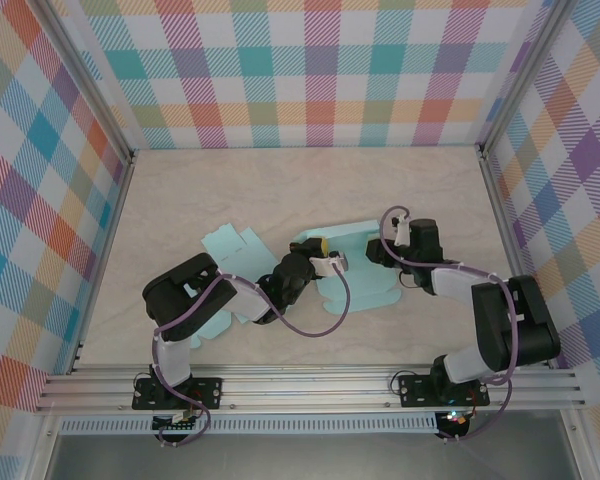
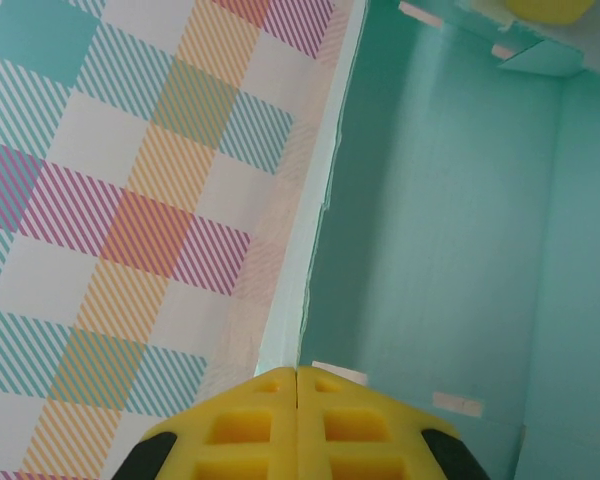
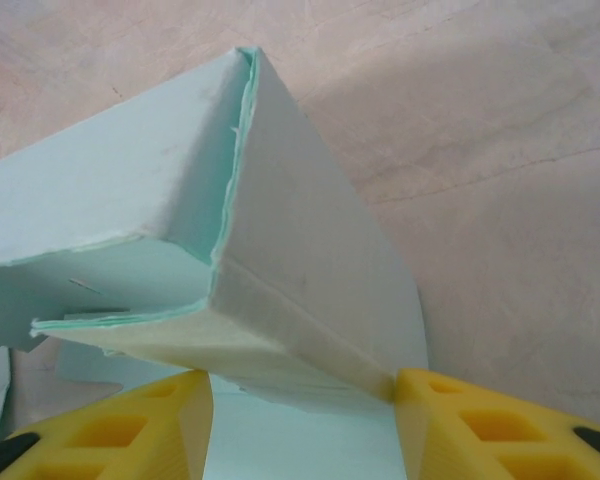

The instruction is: Fold the paper box

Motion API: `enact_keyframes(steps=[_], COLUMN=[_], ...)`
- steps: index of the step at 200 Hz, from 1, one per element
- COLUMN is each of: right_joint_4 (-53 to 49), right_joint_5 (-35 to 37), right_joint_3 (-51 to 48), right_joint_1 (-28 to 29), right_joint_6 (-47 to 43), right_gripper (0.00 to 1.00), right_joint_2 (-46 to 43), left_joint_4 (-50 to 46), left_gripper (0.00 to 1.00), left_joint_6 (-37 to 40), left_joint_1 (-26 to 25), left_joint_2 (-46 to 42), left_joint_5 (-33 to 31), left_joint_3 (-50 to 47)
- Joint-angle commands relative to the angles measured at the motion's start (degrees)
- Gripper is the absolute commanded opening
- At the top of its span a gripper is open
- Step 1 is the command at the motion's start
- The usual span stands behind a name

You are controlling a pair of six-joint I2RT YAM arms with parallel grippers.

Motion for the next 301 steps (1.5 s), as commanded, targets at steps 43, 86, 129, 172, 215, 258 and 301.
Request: enact_keyframes(steps=[43, 86, 129, 172, 215, 258, 301], right_joint_4=[0.9, -1.2, -2.1, -1.4, 0.3, -1.5, -5.8], right_joint_5=[2.9, 7.5, 6.6, 4.9, 4.2, 6.2, 10.5], right_joint_3=[4.5, 8.5, 10.4, 10.3, 8.1, 6.2, 4.7], right_joint_1=[0.5, 0.5, 0.5, 0.5, 0.6, 2.6, 6.3], right_joint_6=[-2.8, -4.7, -5.5, -5.7, -5.9, -7.2, -8.5], right_gripper=[0.49, 0.55, 0.5, 0.37, 0.14, 0.0, 0.0], right_joint_2=[3.1, 5.2, 6.3, 8.1, 5.8, 2.4, -3.3], left_joint_4=[-1.1, -2.0, -2.3, -2.4, -4.8, -11.2, -22.5], left_gripper=[0.0, 0.0, 0.0, 0.0, 0.0, 0.17, 0.79], left_joint_6=[-1.4, -1.3, -1.0, -2.3, -7.0, -17.7, -39.3], left_joint_1=[-1.1, -1.1, -1.1, -0.8, -0.2, -0.1, 0.1], left_joint_2=[-1.8, -2.6, -2.1, -2.9, -5.2, -9.8, -24.3], left_joint_5=[4.7, 6.0, 5.0, 5.6, 4.6, 0.5, -1.6], left_joint_3=[-0.8, -1.5, -1.1, -1.1, -0.4, 3.0, 3.1])
